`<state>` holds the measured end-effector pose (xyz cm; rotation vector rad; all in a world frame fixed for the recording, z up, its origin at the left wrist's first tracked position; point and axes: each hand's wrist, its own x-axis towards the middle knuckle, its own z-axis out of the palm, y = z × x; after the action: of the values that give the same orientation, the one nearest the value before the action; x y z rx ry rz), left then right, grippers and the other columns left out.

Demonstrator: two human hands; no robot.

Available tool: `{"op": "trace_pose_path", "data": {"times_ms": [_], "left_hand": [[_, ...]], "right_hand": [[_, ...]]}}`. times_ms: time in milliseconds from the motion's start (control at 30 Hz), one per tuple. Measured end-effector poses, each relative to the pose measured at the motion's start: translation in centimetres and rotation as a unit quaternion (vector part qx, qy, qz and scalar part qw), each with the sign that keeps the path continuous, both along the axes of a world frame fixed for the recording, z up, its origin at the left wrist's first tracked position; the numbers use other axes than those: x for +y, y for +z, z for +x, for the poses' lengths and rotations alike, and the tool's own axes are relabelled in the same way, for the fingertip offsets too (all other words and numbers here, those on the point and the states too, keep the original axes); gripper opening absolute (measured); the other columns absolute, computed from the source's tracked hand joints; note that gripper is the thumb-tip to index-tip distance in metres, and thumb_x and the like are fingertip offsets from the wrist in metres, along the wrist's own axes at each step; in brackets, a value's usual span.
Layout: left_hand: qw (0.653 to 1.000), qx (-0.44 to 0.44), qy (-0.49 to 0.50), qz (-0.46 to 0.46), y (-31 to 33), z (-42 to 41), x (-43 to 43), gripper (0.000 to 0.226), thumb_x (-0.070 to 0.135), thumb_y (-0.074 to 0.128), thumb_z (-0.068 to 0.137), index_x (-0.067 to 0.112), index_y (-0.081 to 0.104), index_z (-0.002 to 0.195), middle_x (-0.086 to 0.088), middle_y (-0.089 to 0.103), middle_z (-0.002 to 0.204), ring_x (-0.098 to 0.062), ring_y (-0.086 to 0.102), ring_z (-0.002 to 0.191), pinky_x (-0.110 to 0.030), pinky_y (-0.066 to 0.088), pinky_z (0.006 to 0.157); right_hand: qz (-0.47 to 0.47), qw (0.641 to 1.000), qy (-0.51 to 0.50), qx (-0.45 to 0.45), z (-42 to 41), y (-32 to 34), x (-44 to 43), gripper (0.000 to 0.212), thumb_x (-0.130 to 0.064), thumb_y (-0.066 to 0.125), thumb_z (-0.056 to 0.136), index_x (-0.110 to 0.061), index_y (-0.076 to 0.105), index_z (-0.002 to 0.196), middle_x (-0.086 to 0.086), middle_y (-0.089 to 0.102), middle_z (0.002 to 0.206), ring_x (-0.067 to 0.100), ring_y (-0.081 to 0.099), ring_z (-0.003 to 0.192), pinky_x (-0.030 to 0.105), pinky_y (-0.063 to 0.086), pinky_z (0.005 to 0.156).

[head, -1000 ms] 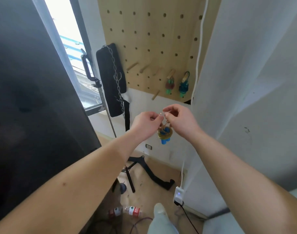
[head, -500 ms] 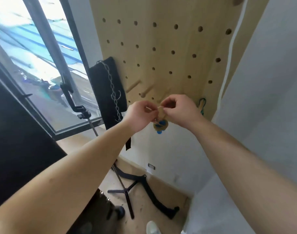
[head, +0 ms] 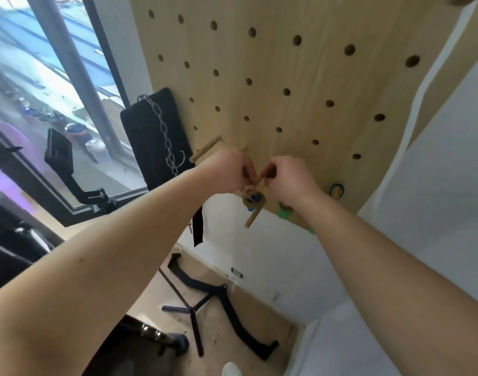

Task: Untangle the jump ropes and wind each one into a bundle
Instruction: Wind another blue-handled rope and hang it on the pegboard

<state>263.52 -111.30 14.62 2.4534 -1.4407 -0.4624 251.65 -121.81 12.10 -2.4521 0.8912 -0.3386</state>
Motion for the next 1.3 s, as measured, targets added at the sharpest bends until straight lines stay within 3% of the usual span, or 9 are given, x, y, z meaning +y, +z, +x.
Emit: {"op": "trace_pose_path", "data": {"times_ms": [100,233,467,667,800,933,1200,1300], "left_hand": [[1.0,0.021,0.011,0.013,0.2,1.1,-1.1,0.026,0.015,0.056,0.087,0.032,0.074,0.094,0.008,0.072,0.083,-0.012,0.07,0.07,-0.026,0.061,0.066],[0.992,0.12,0.043,-0.011,-0.1,1.4,-2.5,0.024,0.019,0.055,0.09,0.027,0.069,0.108,0.002,0.076,0.086,-0.012,0.074,0.075,-0.027,0.062,0.071],[0.993,0.097,0.044,-0.058,-0.5,1.7,-4.6,0.031,0.012,0.051,0.094,0.028,0.068,0.114,0.006,0.073,0.097,-0.002,0.071,0.067,-0.014,0.054,0.054],[0.989,0.088,0.056,-0.103,-1.1,1.3,-4.3,0.034,0.008,0.049,0.096,0.025,0.065,0.122,0.005,0.066,0.113,-0.009,0.07,0.079,-0.019,0.055,0.063],[0.986,0.073,0.078,-0.128,-1.7,0.8,-1.3,0.035,0.011,0.047,0.097,0.026,0.065,0.124,0.005,0.065,0.118,-0.012,0.066,0.085,-0.022,0.055,0.065],[0.982,0.077,0.099,-0.143,-2.7,-1.0,3.4,0.035,0.012,0.049,0.094,0.025,0.067,0.121,0.003,0.064,0.117,-0.008,0.06,0.073,-0.016,0.044,0.057],[0.982,0.072,0.088,-0.148,-4.0,-9.9,15.8,0.035,0.02,0.053,0.09,0.026,0.065,0.123,0.005,0.065,0.117,-0.016,0.063,0.091,-0.029,0.056,0.074],[0.982,0.095,0.078,-0.14,-5.0,-13.6,20.0,0.035,0.02,0.057,0.089,0.027,0.064,0.122,0.007,0.066,0.11,-0.014,0.062,0.093,-0.024,0.053,0.072]], "right_hand": [[0.0,1.0,0.007,-0.01,0.6,0.0,-0.5,0.014,-0.012,0.063,0.086,-0.021,0.072,0.093,-0.001,0.071,0.096,0.019,0.067,0.089,0.035,0.058,0.08],[-0.026,0.999,-0.017,-0.018,0.9,0.1,-1.5,0.013,-0.012,0.061,0.086,-0.02,0.068,0.093,-0.001,0.069,0.093,0.018,0.065,0.083,0.033,0.057,0.073],[-0.102,0.994,-0.037,0.009,1.1,0.5,-2.0,0.009,-0.017,0.059,0.086,-0.022,0.066,0.087,0.0,0.068,0.085,0.026,0.064,0.078,0.041,0.059,0.067],[-0.101,0.994,-0.044,0.015,0.8,0.6,-1.8,0.012,-0.019,0.056,0.089,-0.019,0.066,0.095,0.003,0.069,0.091,0.029,0.065,0.084,0.041,0.059,0.071],[-0.09,0.995,-0.039,-0.019,-0.6,0.7,-0.1,0.013,-0.016,0.056,0.089,-0.017,0.066,0.097,0.002,0.069,0.092,0.024,0.064,0.084,0.041,0.059,0.072],[-0.091,0.995,-0.02,-0.035,-3.2,0.9,3.3,0.013,-0.017,0.058,0.09,-0.016,0.067,0.1,0.0,0.067,0.094,0.021,0.062,0.084,0.038,0.057,0.073],[-0.069,0.998,-0.01,-0.01,-11.6,-1.0,15.0,0.029,-0.025,0.06,0.092,-0.022,0.064,0.121,-0.001,0.067,0.118,0.022,0.062,0.107,0.038,0.054,0.09],[-0.064,0.998,-0.011,-0.003,-15.3,-2.2,19.1,0.031,-0.026,0.06,0.092,-0.022,0.063,0.122,0.0,0.066,0.121,0.021,0.061,0.11,0.03,0.048,0.087]]}}
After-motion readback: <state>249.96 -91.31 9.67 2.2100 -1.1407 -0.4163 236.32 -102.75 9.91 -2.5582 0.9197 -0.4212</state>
